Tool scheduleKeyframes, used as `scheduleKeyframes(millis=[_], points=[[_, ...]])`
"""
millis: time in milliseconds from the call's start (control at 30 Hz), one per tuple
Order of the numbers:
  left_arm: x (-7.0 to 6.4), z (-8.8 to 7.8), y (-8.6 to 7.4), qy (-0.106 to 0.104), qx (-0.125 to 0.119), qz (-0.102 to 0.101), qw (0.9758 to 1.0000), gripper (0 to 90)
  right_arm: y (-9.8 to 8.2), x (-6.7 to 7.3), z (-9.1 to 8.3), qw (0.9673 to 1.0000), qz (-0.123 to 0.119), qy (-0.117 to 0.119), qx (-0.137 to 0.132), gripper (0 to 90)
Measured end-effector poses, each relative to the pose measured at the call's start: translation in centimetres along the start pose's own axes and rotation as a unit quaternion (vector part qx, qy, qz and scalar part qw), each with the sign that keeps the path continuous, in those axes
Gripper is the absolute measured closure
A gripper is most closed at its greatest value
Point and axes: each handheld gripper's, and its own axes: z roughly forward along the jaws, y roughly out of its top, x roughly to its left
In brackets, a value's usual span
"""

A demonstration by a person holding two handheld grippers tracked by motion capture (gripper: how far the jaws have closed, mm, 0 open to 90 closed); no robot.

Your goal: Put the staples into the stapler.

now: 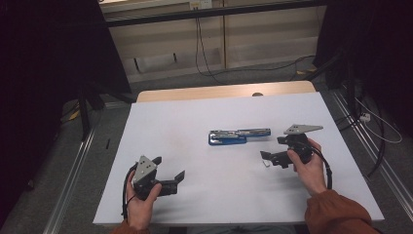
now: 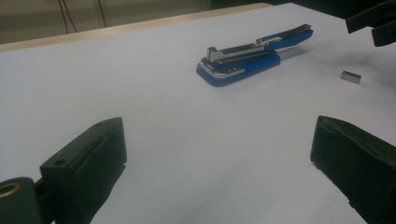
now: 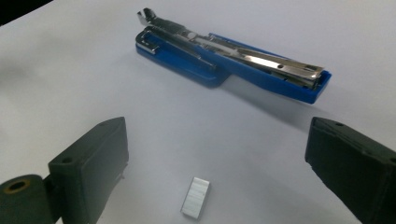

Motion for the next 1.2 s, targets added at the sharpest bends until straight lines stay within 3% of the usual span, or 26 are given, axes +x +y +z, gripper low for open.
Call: scheduleKeyframes(millis=[133,467,700,800,867,1067,1200], points=[[-0.3,0.1,0.1,-0.004,0.005,0.003,1.0000,3.9,0.1,0.0,-0.1,0.9997,0.003,0.014,0.019,11.7],[-0.3,0.7,0.2,-0.013,0.012,0.008,0.9998,4.0,0.6,0.7,-0.3,0.9981,-0.027,0.013,0.054,6.8],[-0.3,0.6,0.3,-0.014,0.005,0.005,0.9999,4.0,0.5,1.1,0.7,0.9928,-0.058,-0.005,0.105,8.6],[-0.3,0.6,0.3,-0.014,0.006,0.006,0.9999,4.0,0.4,1.2,1.1,0.9911,-0.054,-0.001,0.122,8.4],[-0.3,0.6,0.3,-0.015,0.007,0.008,0.9998,4.0,0.5,1.2,1.3,0.9900,-0.054,-0.006,0.130,10.5],[-0.5,0.6,0.3,-0.019,0.003,0.012,0.9997,4.3,0.8,0.8,1.3,0.9873,-0.056,-0.006,0.148,32.4],[-0.6,0.6,0.3,-0.021,0.003,0.016,0.9996,4.3,0.8,0.8,1.5,0.9848,-0.054,-0.001,0.165,37.4]])
